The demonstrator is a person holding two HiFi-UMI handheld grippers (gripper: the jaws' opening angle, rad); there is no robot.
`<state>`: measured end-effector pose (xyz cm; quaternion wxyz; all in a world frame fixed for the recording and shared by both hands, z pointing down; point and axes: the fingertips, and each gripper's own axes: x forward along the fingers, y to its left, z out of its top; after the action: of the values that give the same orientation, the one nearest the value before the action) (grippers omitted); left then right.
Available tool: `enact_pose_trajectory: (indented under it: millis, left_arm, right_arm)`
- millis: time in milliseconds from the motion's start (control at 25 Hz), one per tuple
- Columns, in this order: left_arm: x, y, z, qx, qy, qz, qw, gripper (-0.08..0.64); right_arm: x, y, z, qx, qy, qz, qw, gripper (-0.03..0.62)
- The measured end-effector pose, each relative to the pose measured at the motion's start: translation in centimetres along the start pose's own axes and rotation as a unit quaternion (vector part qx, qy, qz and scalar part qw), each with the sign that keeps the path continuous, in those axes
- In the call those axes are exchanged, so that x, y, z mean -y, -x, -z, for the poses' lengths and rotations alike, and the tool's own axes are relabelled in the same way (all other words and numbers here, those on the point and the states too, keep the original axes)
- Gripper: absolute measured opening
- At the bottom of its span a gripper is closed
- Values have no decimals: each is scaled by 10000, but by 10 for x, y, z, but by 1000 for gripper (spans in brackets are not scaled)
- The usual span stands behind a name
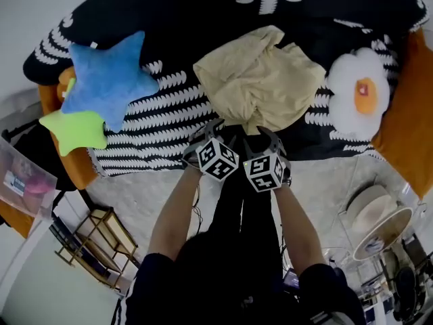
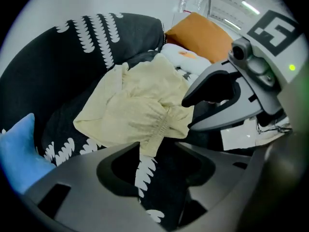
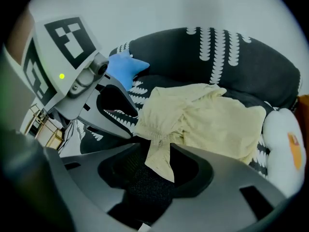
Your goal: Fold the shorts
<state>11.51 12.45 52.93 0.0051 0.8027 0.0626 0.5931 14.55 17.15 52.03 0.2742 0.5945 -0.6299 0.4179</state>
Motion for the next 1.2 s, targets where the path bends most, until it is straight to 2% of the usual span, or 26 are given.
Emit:
enact_pose_trajectory:
  millis: [120, 240, 320, 400, 480, 560, 720, 880, 1000, 1080, 1200]
  left_arm:
    - [-2, -18, 4, -56, -338, -81, 9994, 183]
    - [9, -37, 14, -212, -670, -54, 9975, 184]
    - [0, -47, 20, -332, -783, -186, 9962, 179]
    - [-10, -51, 22, -337, -844, -331, 9953, 98]
    - [-13, -49, 21, -269, -819, -245, 9960, 94]
    - [-12, -44, 21, -234, -823, -75, 9963, 88]
    - [-25, -24, 30, -386, -960, -56, 9946, 83]
    - [-48, 4, 44, -565, -776, -236, 9951, 77]
    - [-63, 30, 51, -606, -729, -348, 9949, 71]
    - [-62, 43, 50, -573, -854, -313, 9942, 71]
    - [-47, 55, 53, -600, -1326, -137, 9893, 69]
  right_arm:
    - [4, -21, 9, -97, -73, 136, 9998, 170]
    - [1, -36, 33, -516, 214, 171, 9983, 186]
    - [3, -45, 41, -688, 246, 234, 9970, 192]
    - [4, -48, 42, -638, 205, 223, 9975, 185]
    - [5, -45, 42, -527, 193, 179, 9983, 163]
    - [8, -37, 43, -469, 218, 174, 9985, 102]
    - [14, -17, 45, -308, 399, 104, 9987, 95]
    - [17, 11, 51, -287, 669, 80, 9973, 95]
    - [9, 31, 53, -307, 1042, -9, 9941, 95]
    - [1, 44, 53, -296, 1327, -75, 9907, 95]
    - [-12, 62, 55, -305, 1652, -83, 9857, 95]
